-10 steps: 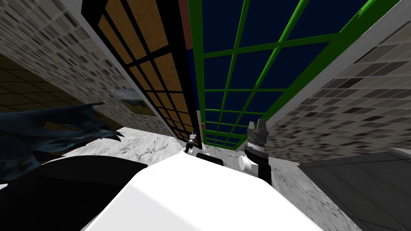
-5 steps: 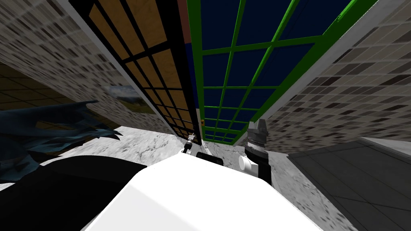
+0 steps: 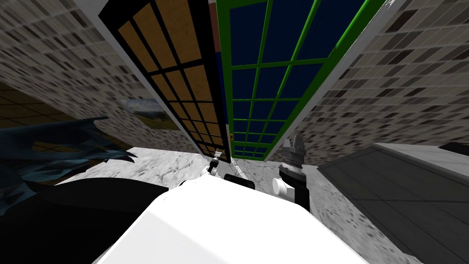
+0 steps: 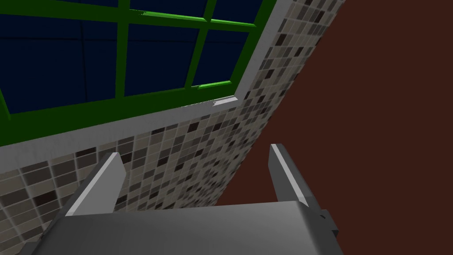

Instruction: Pull the door open

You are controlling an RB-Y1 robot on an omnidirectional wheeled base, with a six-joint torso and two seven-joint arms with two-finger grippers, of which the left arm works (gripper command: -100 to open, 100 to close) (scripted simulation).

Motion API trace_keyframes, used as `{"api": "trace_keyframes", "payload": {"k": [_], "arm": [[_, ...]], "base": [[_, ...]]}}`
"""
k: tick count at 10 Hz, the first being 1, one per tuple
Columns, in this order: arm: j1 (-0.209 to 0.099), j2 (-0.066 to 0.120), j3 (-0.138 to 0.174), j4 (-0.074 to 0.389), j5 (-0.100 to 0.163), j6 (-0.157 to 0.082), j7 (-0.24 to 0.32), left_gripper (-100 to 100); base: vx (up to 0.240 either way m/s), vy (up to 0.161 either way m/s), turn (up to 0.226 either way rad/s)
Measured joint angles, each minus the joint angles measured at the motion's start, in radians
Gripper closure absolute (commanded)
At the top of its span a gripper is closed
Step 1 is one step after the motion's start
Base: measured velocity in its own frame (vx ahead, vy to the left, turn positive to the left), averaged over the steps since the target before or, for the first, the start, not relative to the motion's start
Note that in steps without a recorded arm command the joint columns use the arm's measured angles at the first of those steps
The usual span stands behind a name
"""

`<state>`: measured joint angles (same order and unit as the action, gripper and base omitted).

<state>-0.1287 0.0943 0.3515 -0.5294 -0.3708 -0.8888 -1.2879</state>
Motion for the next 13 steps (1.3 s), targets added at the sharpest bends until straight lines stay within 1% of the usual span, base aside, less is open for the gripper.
{"api": "trace_keyframes", "payload": {"k": [1, 2, 3, 4, 5, 6, 7, 8, 9, 10, 11, 12, 13], "arm": [[-0.003, 0.01, -0.015, -0.023, -0.01, 0.001, 0.02, -100], [-0.009, 0.019, -0.028, -0.032, -0.019, -0.005, 0.036, -100], [-0.01, 0.02, -0.029, -0.033, -0.02, -0.007, 0.04, -100], [0.008, 0.035, -0.022, -0.042, -0.015, -0.002, 0.052, -100], [0.029, 0.043, -0.015, -0.045, -0.011, -0.007, 0.06, -100], [0.032, 0.051, -0.01, -0.03, -0.007, -0.02, 0.063, -100], [0.06, 0.061, -0.006, -0.058, -0.005, -0.015, 0.077, -100], [0.064, 0.071, -0.001, -0.054, -0.001, -0.017, 0.085, -100], [0.057, 0.077, 0.004, -0.028, 0.003, -0.031, 0.083, -100], [0.048, 0.094, 0.015, 0.015, 0.011, -0.058, 0.081, -100], [0.042, 0.109, 0.024, 0.048, 0.018, -0.084, 0.08, -100], [0.05, 0.11, 0.024, 0.034, 0.018, -0.083, 0.085, -100], [0.059, 0.108, 0.023, 0.012, 0.017, -0.071, 0.091, -100]], "base": [[-0.209, 0.145, -0.115], [-0.086, 0.065, -0.027], [0.028, -0.01, -0.103], [0.102, -0.018, -0.09], [0.082, -0.025, -0.005], [0.14, -0.05, -0.095], [0.124, -0.041, -0.069], [0.047, -0.015, -0.002], [0.099, -0.015, -0.116], [0.172, -0.013, -0.121], [0.133, -0.022, -0.026], [0.054, -0.022, 0.015], [0.107, -0.042, -0.111]]}}
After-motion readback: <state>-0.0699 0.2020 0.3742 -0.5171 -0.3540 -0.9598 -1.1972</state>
